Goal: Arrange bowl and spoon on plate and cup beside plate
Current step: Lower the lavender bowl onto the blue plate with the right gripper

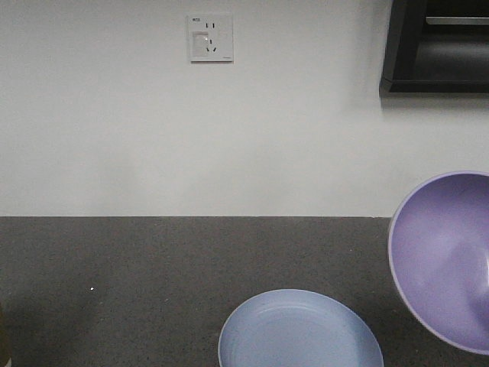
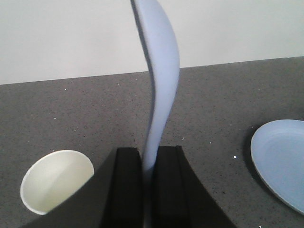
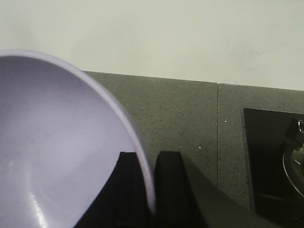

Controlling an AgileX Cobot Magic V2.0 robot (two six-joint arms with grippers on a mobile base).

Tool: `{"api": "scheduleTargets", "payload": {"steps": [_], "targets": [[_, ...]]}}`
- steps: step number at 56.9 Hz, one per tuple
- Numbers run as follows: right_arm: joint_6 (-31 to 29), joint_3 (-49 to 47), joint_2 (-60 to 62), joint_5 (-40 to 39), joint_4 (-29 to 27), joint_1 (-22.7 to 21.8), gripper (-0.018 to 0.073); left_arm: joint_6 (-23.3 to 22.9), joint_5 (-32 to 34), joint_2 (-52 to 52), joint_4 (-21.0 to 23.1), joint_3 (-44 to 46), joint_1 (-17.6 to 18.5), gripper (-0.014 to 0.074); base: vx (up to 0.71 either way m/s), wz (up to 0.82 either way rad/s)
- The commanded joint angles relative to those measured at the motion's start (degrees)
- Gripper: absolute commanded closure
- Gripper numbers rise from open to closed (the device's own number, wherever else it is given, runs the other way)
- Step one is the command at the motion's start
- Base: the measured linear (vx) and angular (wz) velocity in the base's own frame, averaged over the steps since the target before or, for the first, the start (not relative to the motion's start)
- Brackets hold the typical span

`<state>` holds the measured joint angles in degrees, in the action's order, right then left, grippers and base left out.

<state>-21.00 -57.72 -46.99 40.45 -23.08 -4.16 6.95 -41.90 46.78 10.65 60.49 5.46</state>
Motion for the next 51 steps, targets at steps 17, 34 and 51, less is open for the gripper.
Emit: {"api": "scheduleTargets", "payload": {"steps": [17, 34, 51], "targets": [[0.11, -1.75, 0.25, -4.75, -2.61, -0.18, 0.0568, 0.02, 4.75, -0.33, 0.89, 1.40, 0.06, 0.0599, 0.00, 0.00], [0.11, -1.75, -0.78, -4.80, -9.57, -0.18, 0.0568, -0.11, 4.96, 1.17, 2.58, 1.40, 0.06, 0.0599, 0.00, 0.00], [-1.94, -2.86, -8.14, -1.15, -18.92, -0.18, 0.0568, -0.11, 6.20, 2.53, 4.17, 1.40, 0.06, 0.0599, 0.00, 0.00]]}}
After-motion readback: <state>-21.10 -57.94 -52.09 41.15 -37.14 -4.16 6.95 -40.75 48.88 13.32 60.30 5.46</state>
